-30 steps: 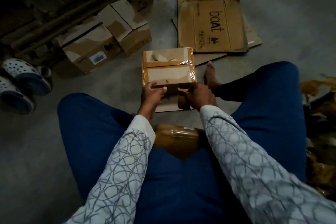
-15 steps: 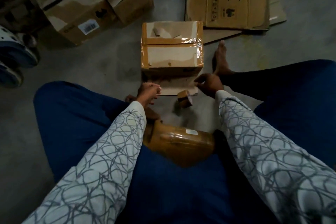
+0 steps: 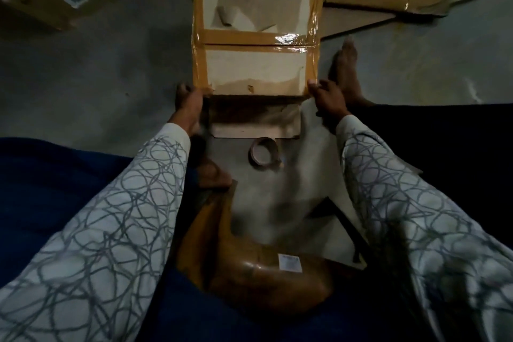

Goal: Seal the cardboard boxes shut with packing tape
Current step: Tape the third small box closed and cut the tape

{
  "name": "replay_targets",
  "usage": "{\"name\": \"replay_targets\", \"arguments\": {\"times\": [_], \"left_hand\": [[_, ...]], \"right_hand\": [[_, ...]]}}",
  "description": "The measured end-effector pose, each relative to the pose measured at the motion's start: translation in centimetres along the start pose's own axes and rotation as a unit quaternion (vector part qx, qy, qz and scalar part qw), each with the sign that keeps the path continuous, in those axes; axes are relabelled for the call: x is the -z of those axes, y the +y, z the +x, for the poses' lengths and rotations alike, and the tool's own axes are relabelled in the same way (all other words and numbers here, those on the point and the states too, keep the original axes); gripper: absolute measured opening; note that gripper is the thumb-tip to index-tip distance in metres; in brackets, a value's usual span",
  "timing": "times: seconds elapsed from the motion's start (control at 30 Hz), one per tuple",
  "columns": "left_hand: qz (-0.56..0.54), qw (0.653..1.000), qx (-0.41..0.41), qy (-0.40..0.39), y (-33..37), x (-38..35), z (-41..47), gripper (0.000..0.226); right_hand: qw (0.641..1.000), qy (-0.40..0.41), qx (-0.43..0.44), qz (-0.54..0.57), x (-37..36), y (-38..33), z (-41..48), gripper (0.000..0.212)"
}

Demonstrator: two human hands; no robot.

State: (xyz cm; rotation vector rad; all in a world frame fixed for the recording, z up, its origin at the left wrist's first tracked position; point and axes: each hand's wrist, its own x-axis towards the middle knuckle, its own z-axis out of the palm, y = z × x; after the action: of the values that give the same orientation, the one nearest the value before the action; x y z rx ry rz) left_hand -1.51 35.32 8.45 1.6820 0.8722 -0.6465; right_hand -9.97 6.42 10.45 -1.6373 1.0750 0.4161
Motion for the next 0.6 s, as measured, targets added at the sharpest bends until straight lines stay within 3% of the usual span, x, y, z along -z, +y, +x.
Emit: {"name": "replay_targets", "arguments": {"times": [0.1, 0.23, 0.43, 0.53, 0.6], "left_hand": [[-0.007, 1.0, -0.003, -0.015, -0.8, -0.9, -0.2, 0.047], [-0.029, 0.997, -0.068, 0.023, 0.4, -1.1, -1.7, 0.047], [-0.127, 0.97, -0.205, -0.012, 8.5, 0.9, -6.8, 0.042], [-0.177, 0.946, -0.258, -0.079, 11.6, 2.6, -10.1, 0.058], [-0.148, 0.939, -0.294, -0.1, 13.1, 3.9, -12.4, 0.066]], "right_hand": [[0.999, -0.037, -0.01, 0.02, -0.9, -0.8, 0.0, 0.024], [0.997, -0.028, 0.025, 0.066, 0.1, -2.2, -0.8, 0.024], [0.976, -0.008, 0.134, 0.171, 3.4, -6.9, -1.8, 0.048], [0.959, -0.035, 0.175, 0.22, 4.9, -11.4, -8.2, 0.044], [0.953, -0.036, 0.199, 0.225, 6.0, -12.4, -10.2, 0.044]]}}
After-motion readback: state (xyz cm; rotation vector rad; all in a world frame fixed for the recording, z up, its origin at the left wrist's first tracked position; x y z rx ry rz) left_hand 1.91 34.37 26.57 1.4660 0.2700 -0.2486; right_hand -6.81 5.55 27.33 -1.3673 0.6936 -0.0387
